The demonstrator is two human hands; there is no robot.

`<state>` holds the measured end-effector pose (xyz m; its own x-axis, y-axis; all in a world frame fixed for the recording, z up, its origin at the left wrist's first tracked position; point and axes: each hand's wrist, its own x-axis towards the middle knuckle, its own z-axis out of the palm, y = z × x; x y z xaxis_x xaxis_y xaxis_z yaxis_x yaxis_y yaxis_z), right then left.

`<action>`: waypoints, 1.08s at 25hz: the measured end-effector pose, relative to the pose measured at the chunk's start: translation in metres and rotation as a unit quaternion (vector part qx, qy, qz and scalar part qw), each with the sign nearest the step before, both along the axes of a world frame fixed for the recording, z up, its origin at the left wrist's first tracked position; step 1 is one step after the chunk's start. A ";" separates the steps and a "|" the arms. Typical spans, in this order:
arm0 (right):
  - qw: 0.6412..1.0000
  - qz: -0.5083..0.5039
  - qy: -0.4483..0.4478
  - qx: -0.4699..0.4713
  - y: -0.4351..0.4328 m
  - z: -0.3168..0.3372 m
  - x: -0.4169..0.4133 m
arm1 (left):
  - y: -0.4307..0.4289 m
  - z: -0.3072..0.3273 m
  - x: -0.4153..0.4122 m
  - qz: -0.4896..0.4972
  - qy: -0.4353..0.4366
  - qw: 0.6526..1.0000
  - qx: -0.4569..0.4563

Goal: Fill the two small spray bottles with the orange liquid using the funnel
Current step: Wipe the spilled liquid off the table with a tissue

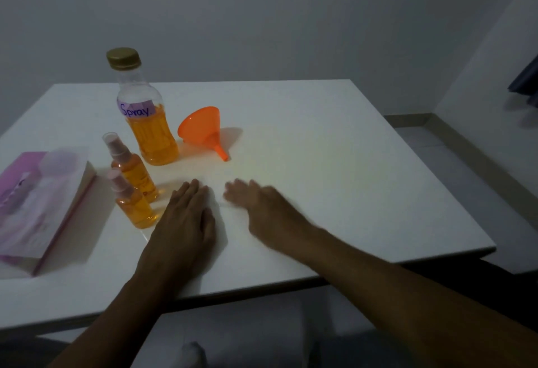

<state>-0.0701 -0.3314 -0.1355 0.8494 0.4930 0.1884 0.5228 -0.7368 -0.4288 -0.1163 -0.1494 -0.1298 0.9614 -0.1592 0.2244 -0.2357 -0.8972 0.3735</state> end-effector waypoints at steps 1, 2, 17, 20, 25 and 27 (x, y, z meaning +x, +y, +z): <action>0.998 0.061 0.004 -0.002 -0.011 0.004 -0.022 | 0.000 0.000 0.000 -0.001 -0.001 1.000 0.005; 0.994 0.113 0.007 -0.006 -0.027 0.007 -0.038 | 0.001 -0.001 0.000 -0.002 -0.002 1.000 0.008; 0.976 -0.215 0.042 -0.016 -0.041 0.003 0.015 | 0.001 -0.004 0.003 0.008 -0.008 1.000 0.012; 0.999 -0.021 0.042 -0.027 -0.019 0.006 -0.024 | 0.004 -0.005 0.002 0.002 -0.002 1.000 0.020; 0.982 -0.184 -0.002 -0.041 -0.162 0.017 -0.013 | 0.005 -0.006 0.002 -0.011 -0.013 0.999 0.028; 0.940 -0.337 -0.006 -0.050 -0.218 0.025 -0.003 | 0.003 -0.006 0.002 -0.002 -0.013 1.000 0.027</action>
<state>-0.0729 -0.5492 -0.1110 0.9732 -0.1400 0.1823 -0.0719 -0.9386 -0.3374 -0.1143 -0.1460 -0.1361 0.9547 -0.1759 0.2399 -0.2486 -0.9148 0.3185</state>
